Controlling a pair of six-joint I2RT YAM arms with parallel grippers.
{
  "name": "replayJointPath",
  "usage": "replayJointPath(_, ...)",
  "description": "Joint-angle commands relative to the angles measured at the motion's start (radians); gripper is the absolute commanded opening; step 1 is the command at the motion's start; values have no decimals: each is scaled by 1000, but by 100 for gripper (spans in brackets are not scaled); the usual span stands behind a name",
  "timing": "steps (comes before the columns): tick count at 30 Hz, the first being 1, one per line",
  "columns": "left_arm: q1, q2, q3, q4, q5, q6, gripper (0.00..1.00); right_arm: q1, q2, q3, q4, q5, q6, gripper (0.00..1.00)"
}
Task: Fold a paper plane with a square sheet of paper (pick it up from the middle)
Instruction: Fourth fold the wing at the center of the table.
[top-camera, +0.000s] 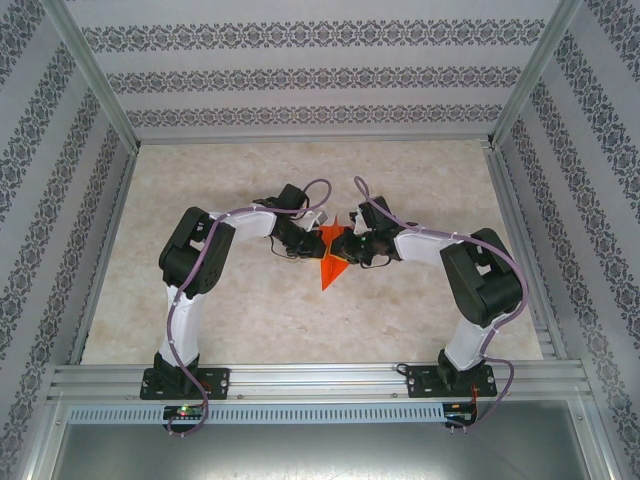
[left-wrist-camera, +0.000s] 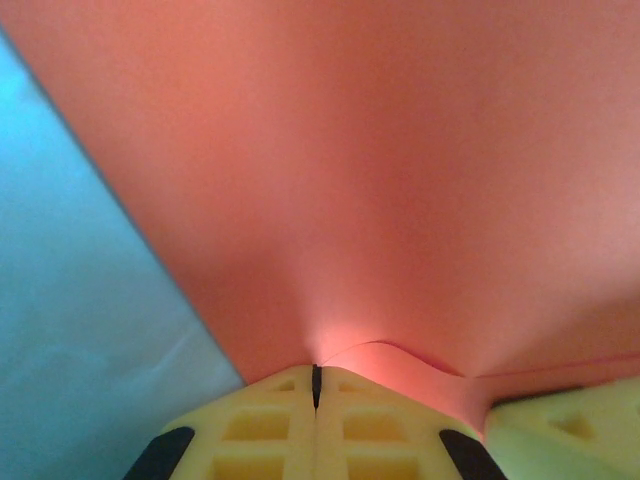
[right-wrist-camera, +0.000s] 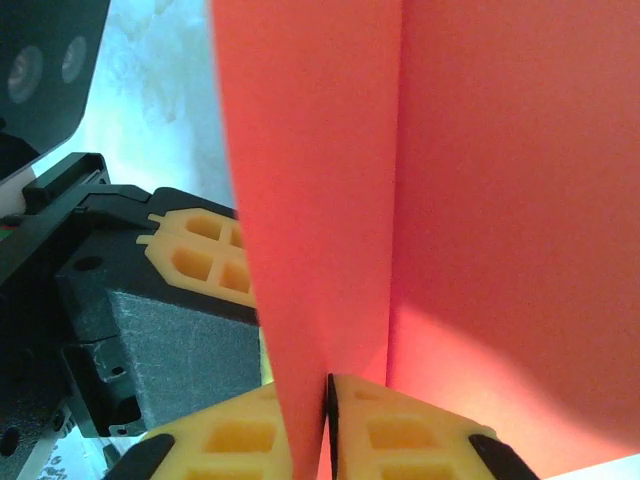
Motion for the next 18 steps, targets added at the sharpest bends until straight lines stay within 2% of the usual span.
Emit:
replayJointPath(1, 7, 38, -50, -16, -88, 14, 5, 9, -20, 13, -37, 6, -12, 17)
replayJointPath(18, 9, 43, -52, -16, -87, 16, 5, 8, -78, -16, -67, 6, -16, 18)
